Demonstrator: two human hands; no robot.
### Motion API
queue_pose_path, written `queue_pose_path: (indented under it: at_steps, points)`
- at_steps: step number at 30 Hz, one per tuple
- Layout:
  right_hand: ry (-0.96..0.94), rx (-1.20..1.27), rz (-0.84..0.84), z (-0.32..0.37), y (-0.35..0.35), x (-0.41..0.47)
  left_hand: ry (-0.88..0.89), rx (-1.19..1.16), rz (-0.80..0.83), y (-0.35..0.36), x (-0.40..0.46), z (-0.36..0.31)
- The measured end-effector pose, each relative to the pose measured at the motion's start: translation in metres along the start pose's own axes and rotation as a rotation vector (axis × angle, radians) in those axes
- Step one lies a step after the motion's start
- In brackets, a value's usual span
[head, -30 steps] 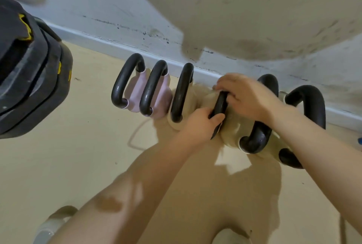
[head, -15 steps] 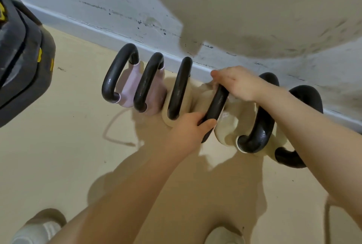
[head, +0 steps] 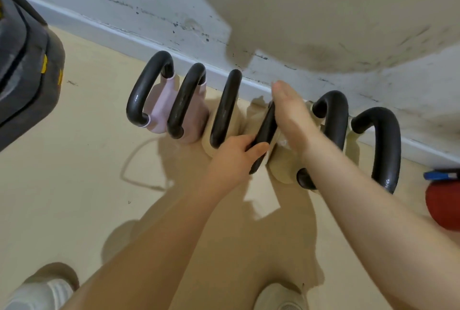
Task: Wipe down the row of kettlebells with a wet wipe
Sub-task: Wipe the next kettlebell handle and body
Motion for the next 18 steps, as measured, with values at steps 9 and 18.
queue_pose_path:
  at_steps: [9, 18]
  points:
    - [0.075, 0.154, -0.094, -0.018, 0.001, 0.0, -0.058, 0.023, 0.088, 0.014, 0.011, -0.014]
    - [0.08, 0.322, -0.036, -0.021, 0.001, -0.005, -0.075, 0.025, 0.109, 0.021, 0.02, -0.021]
Point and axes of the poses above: each hand's wrist, its own x-axis towards the middle knuckle, its own y-axis out of the palm, z = x × y, the point moved 8 cm from there along x, towards the middle knuckle, and after that the axes turned 11 degrees about -z, right-handed, at the moved point
